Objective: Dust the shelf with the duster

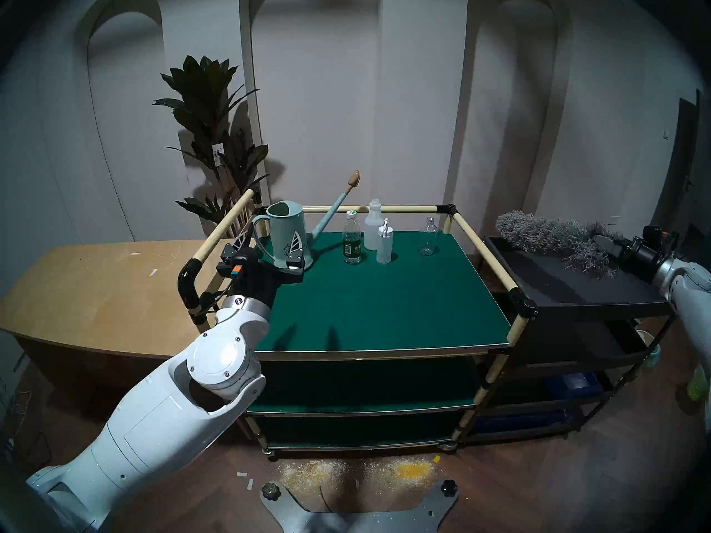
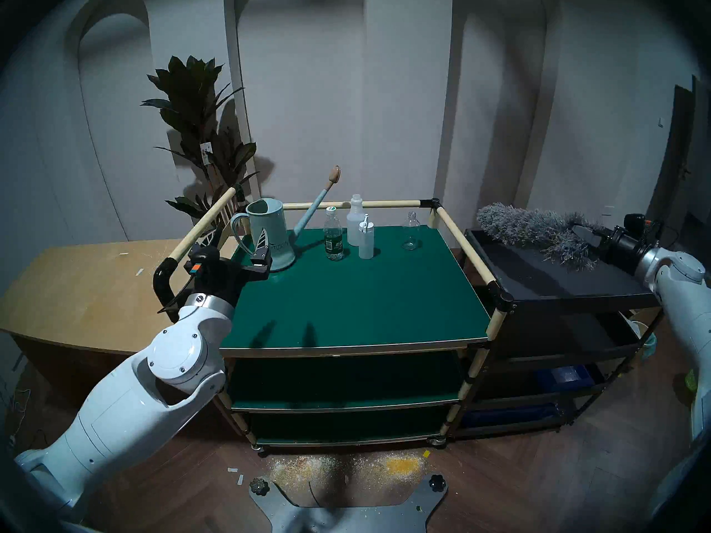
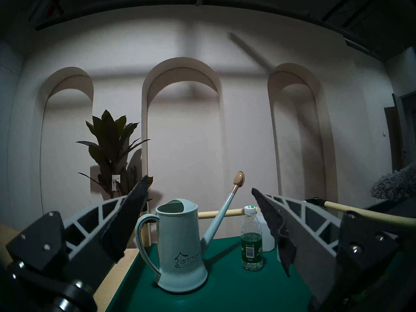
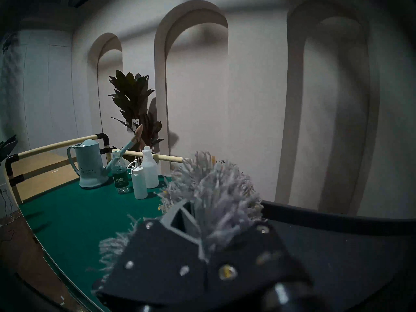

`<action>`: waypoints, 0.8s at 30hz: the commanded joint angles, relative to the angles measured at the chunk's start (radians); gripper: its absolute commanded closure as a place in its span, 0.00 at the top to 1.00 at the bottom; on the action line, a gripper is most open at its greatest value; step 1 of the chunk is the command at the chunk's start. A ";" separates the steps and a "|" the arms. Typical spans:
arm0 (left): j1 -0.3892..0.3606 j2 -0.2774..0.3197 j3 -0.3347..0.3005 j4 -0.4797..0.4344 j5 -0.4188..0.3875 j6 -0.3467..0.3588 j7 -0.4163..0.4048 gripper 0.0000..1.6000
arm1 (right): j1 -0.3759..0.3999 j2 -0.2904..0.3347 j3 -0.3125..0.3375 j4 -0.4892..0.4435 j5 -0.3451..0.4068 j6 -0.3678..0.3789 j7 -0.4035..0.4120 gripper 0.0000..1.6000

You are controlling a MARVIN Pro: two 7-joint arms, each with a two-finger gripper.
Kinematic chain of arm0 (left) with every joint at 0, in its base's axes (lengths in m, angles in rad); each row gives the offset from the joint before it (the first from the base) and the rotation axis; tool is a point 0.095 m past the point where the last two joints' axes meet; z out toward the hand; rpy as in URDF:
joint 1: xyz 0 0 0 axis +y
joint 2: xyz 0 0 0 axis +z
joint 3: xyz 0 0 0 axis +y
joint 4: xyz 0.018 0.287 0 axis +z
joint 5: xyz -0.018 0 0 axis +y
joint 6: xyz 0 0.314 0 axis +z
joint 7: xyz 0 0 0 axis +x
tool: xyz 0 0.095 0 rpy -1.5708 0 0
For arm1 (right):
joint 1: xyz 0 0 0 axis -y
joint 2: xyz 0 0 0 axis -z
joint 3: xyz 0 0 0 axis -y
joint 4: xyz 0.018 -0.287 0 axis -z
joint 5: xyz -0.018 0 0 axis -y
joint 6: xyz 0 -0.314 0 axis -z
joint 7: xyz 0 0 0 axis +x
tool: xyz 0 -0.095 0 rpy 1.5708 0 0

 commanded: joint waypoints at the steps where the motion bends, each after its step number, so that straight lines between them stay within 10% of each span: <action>1: -0.098 -0.026 -0.008 0.047 -0.009 0.004 -0.079 1.00 | -0.058 -0.030 0.021 -0.022 0.026 -0.032 -0.047 0.00; 24: -0.258 -0.096 0.024 0.262 -0.075 -0.003 -0.303 1.00 | -0.219 -0.130 0.054 -0.222 0.022 -0.143 -0.354 0.00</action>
